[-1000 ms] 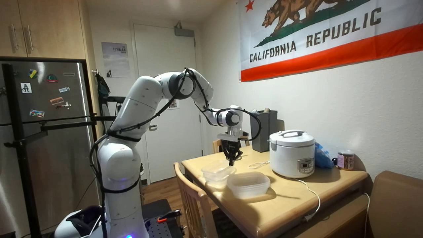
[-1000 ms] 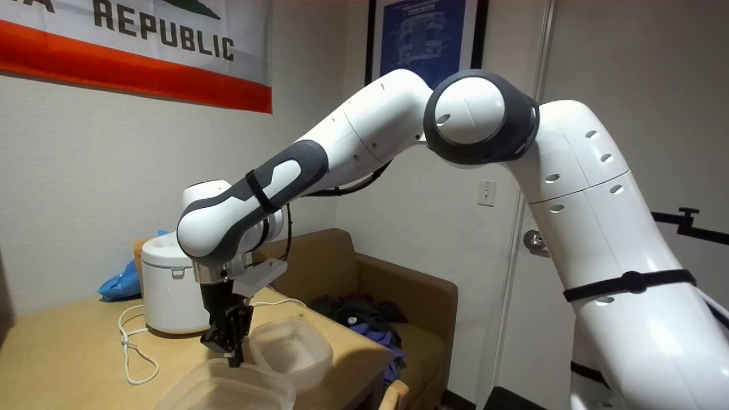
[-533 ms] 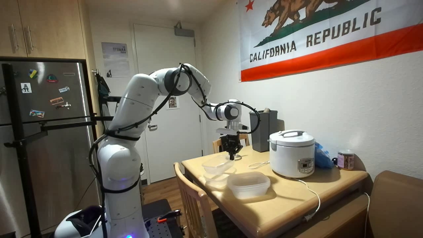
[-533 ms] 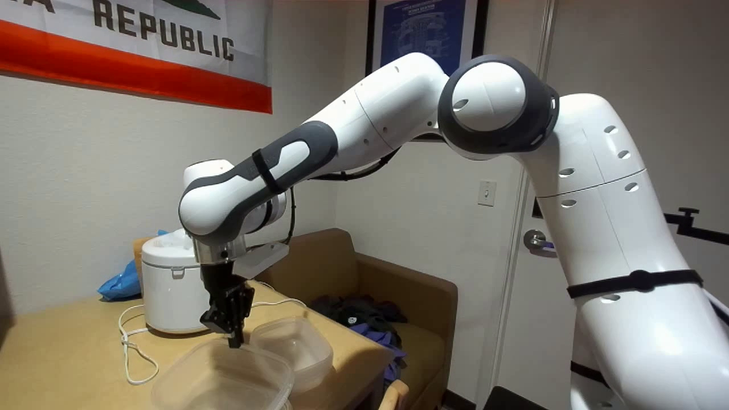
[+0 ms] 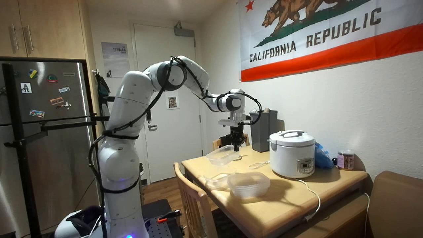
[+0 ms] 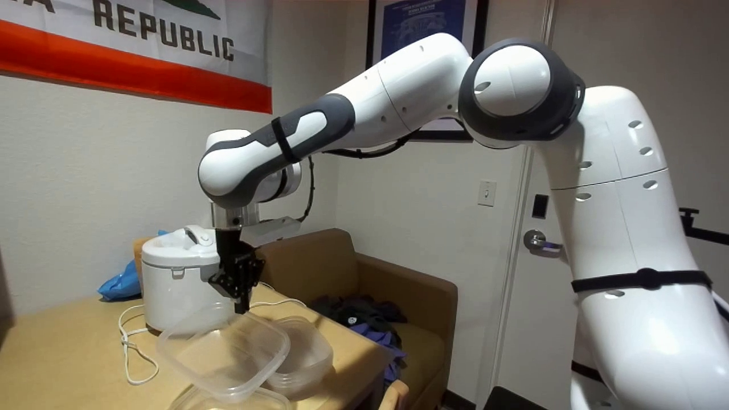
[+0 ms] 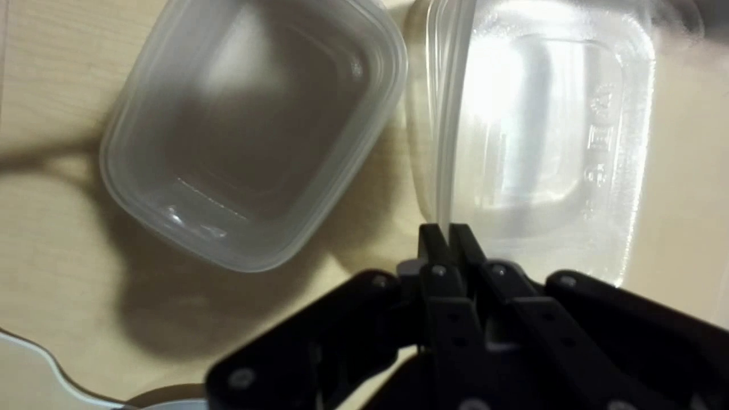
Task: Put the bowls inside one another
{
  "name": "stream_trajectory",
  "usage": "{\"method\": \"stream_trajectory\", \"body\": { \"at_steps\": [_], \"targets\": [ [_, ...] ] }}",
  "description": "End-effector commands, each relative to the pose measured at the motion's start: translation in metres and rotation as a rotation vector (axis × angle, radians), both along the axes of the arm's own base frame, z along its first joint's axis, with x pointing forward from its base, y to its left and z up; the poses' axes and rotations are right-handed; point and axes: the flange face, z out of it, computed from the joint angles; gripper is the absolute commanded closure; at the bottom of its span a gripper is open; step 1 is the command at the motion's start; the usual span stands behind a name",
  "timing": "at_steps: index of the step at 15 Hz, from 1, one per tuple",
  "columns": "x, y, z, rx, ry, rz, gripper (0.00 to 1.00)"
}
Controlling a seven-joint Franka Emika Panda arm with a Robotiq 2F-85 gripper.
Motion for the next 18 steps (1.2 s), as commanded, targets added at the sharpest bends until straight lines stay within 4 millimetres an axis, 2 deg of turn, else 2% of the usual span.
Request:
{"method": "stream_trajectory", "body": {
  "at_steps": [1, 4, 11, 18],
  "targets": [
    [-0.004, -0.033, 0.012, 0.028, 0.001, -0.11, 0.98],
    [0.0, -0.063, 0.005, 0.051, 0.019, -0.179, 0.98],
    [-0.006, -0.126, -0.028, 0.126, 0.075, -0.337, 0.98],
    [-0.019, -0.17, -0.064, 0.168, 0.103, -0.465, 0.98]
  ]
}}
